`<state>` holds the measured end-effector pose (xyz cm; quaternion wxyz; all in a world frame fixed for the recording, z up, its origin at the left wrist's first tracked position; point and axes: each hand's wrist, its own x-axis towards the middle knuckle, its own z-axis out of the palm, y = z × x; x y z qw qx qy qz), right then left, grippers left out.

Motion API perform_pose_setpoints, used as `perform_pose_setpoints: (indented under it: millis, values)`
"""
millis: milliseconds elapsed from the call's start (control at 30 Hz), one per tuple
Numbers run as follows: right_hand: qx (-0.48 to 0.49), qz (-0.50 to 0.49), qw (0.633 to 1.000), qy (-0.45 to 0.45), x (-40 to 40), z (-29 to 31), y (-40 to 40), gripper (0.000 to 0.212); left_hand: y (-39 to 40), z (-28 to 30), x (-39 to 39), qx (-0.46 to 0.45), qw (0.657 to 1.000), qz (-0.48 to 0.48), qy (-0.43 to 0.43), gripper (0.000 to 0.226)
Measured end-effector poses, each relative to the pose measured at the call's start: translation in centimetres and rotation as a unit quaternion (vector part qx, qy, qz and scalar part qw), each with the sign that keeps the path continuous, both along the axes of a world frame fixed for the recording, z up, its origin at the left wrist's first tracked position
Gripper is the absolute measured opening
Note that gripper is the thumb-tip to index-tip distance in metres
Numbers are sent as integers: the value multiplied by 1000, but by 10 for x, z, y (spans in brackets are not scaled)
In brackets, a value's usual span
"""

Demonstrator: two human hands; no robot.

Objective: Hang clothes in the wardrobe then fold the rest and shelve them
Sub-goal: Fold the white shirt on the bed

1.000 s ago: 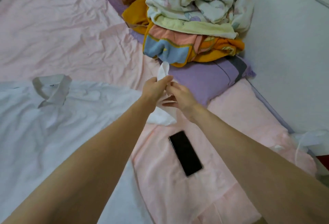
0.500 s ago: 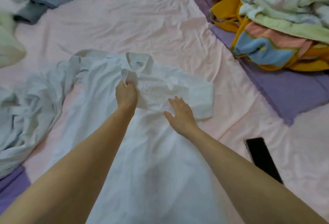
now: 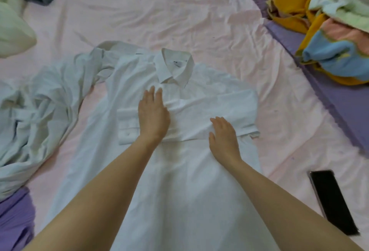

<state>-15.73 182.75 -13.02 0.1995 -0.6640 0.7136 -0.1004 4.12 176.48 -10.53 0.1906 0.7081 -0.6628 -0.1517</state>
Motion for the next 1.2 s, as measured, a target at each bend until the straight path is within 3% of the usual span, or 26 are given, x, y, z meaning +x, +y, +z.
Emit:
perform_pose_setpoints:
  millis: [133,233,400,533,600,767,933,1067,1133,1200]
  values:
    - [-89,-183,979,3,-50,-2,-10,51,-28,-5,-63,-4,994,-111,-7,45]
    - [-47,-283,957,-45,-89,-9,-15,53,-51,-12,-132,20,985,-172,22,40]
    - [-23,-276,935,-221,-110,-31,-17,45,-79,-32,-213,57,971,-232,19,41]
    - [-66,-213,941,-253,-113,-37,-14,51,-92,-50,-241,93,971,-218,26,38]
    - [-78,-198,946,-246,-115,-40,-9,51,-91,-57,-244,77,979,-181,59,26]
    - [-134,-145,965,-173,-121,-45,2,32,-93,-49,-227,-7,995,-45,90,26]
    - [-172,-55,977,-116,-125,-50,6,41,-97,-40,-202,113,992,40,43,19]
    - [-161,-145,961,-173,-120,-44,6,36,-99,-39,-202,153,983,-28,101,34]
    - [-126,-234,934,-238,-118,-42,2,35,-100,-39,-211,148,978,-50,138,31]
    - [-146,-285,918,-235,-117,-42,-1,29,-103,-42,-220,135,977,-56,153,20]
